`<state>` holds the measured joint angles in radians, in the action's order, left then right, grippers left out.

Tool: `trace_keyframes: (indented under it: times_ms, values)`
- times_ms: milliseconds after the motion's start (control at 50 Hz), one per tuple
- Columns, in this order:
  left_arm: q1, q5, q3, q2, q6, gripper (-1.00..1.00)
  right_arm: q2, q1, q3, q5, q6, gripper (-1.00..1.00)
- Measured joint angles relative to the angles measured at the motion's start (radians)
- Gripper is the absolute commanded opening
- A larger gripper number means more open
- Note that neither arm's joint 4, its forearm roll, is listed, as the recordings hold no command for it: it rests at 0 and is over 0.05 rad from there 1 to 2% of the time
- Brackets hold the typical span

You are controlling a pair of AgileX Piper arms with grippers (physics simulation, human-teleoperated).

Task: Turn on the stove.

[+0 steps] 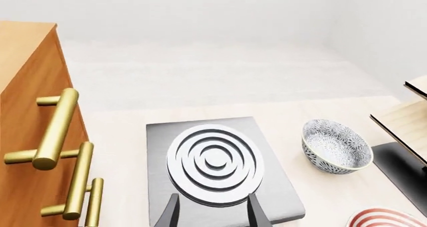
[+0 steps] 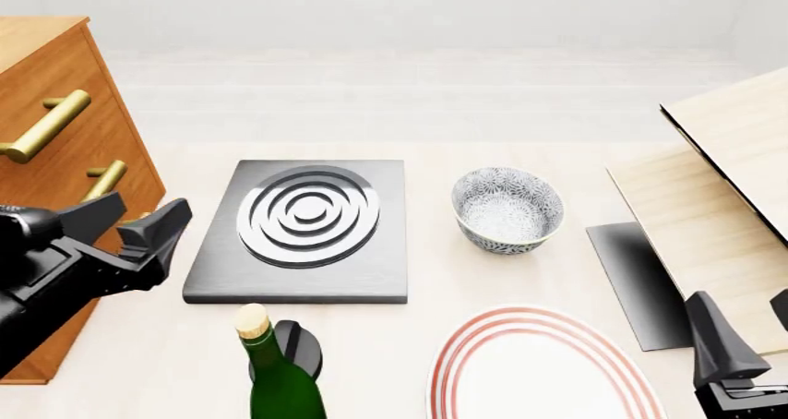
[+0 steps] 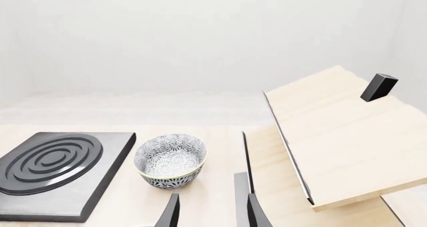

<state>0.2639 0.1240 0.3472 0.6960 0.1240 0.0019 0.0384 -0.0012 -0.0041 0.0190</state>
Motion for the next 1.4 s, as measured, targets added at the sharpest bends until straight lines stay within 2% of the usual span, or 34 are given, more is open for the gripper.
trace_keyframes:
  times_ms: [180, 520, 720, 980, 1400]
  values:
    - [0.055, 0.074, 0.022, 0.157, 0.004, 1.00, 0.002, 0.000, 0.001, 0.008, 0.009, 1.00]
    - [0.069, 0.186, 0.057, 0.419, 0.019, 1.00, 0.003, -0.001, 0.001, 0.014, 0.017, 1.00]
    - [0.115, 0.231, 0.053, 0.541, 0.096, 1.00, 0.004, 0.000, 0.001, 0.016, 0.018, 1.00]
    - [0.165, 0.208, 0.041, 0.580, 0.177, 1.00, 0.006, 0.001, 0.001, 0.016, 0.018, 1.00]
    - [0.208, 0.150, 0.046, 0.630, 0.196, 1.00, 0.014, 0.003, 0.001, 0.015, 0.013, 1.00]
